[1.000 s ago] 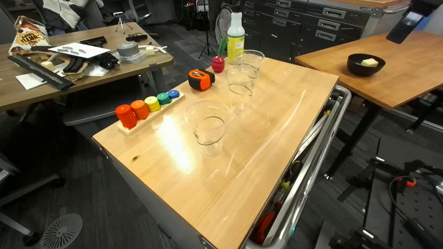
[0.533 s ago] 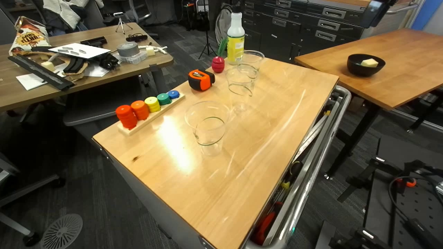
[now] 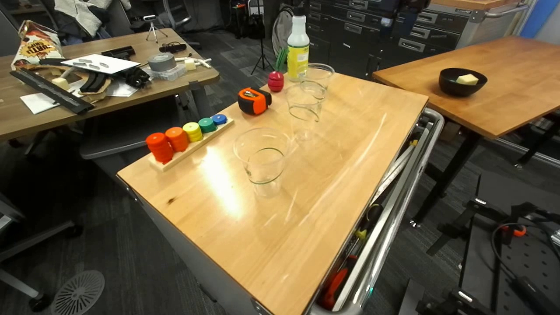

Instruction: Stack the three cups and move them to the left

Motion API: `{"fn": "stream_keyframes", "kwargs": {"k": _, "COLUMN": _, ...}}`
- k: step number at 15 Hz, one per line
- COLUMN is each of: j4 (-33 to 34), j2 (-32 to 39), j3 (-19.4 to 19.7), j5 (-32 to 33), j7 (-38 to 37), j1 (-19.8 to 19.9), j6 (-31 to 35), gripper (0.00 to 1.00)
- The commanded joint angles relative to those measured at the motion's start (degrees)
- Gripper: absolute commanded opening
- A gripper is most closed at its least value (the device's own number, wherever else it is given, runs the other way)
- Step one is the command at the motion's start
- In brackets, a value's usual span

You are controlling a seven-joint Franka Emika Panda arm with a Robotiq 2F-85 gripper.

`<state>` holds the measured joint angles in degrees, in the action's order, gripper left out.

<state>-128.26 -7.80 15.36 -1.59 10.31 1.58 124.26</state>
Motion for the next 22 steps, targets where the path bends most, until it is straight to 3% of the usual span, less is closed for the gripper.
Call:
{"fn": "stream_keyframes", "kwargs": {"k": 1, "j4": 12.1, "j2": 11.2, "j3": -2.2, "j5": -5.0, "j7": 1.7, "j1": 2.2, "j6": -2.1, "gripper": 1.00}}
{"fn": "stream_keyframes", "kwargs": {"k": 7, "j4": 22.0, "j2": 21.1, "j3": -5.3, "j5": -7.5, "j7": 1.4, "j1": 5.7, "j6": -4.5, "gripper": 1.00}}
{"fn": "stream_keyframes", "kwargs": {"k": 17, "j4": 27.6, "j2": 29.5, "j3": -9.0, "j5": -8.5, "j7": 0.5, "j1": 8.7, "j6": -3.8, "gripper": 1.00}}
{"fn": "stream_keyframes", "kwargs": {"k": 18, "j4": 27.8, "j2": 29.9, "j3": -9.2, "j5": -8.5, "j7": 0.5, "j1": 8.8, "j6": -3.7, "gripper": 0.75}}
{"fn": "stream_keyframes", "kwargs": {"k": 19, "j4": 27.8, "j2": 30.3, "j3": -9.5, "j5": -9.1, "j7": 0.5, "j1": 9.0, "j6": -2.9, "gripper": 0.74}}
{"fn": "stream_keyframes", "kwargs": {"k": 22, "j4": 27.8, "j2": 31.0, "j3": -10.0, "j5": -9.9, "j7": 0.2, "j1": 9.1, "j6": -1.6, "gripper": 0.49}}
